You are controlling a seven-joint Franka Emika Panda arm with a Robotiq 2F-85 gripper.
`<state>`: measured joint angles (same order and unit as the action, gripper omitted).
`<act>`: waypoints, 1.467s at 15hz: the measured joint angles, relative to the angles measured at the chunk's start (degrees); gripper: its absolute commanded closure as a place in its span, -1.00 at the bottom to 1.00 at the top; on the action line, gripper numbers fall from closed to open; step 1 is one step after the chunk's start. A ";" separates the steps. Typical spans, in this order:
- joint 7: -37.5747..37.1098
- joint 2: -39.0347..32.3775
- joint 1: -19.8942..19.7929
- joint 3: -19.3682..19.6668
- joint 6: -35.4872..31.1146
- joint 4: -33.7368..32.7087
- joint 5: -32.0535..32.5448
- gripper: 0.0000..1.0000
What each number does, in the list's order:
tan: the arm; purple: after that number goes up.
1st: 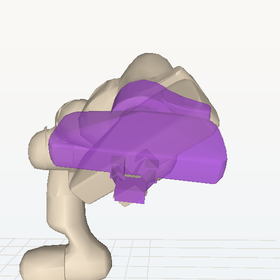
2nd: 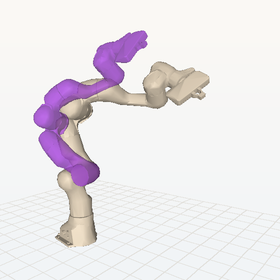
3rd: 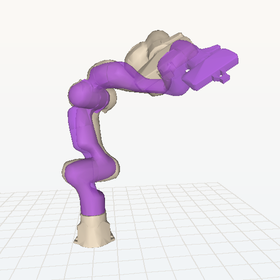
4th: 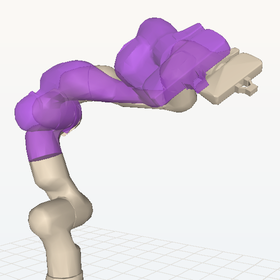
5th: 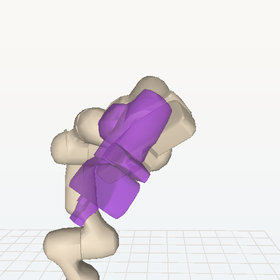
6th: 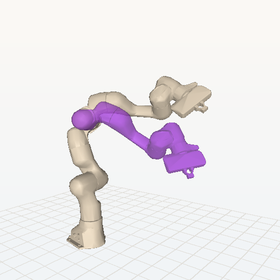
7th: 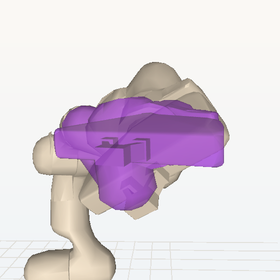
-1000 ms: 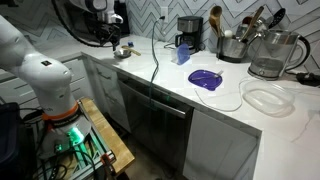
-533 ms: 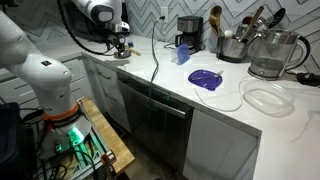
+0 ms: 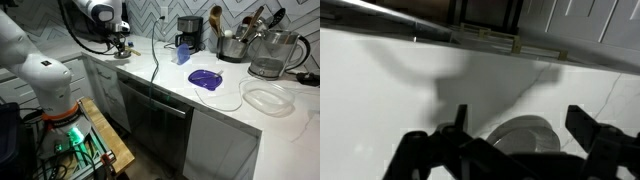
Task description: Pick up the silver bowl and put it on the right side of the kitchen counter
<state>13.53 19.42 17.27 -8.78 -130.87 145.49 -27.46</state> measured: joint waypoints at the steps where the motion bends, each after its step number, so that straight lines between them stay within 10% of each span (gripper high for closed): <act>1: -0.07 -0.86 -0.01 0.04 -0.35 -0.30 0.00 -1.00; 22: 7.87 -20.61 -3.77 -0.06 -6.26 -11.64 -29.34 -1.00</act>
<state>21.41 -1.19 13.50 -8.84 -137.13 133.84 -56.80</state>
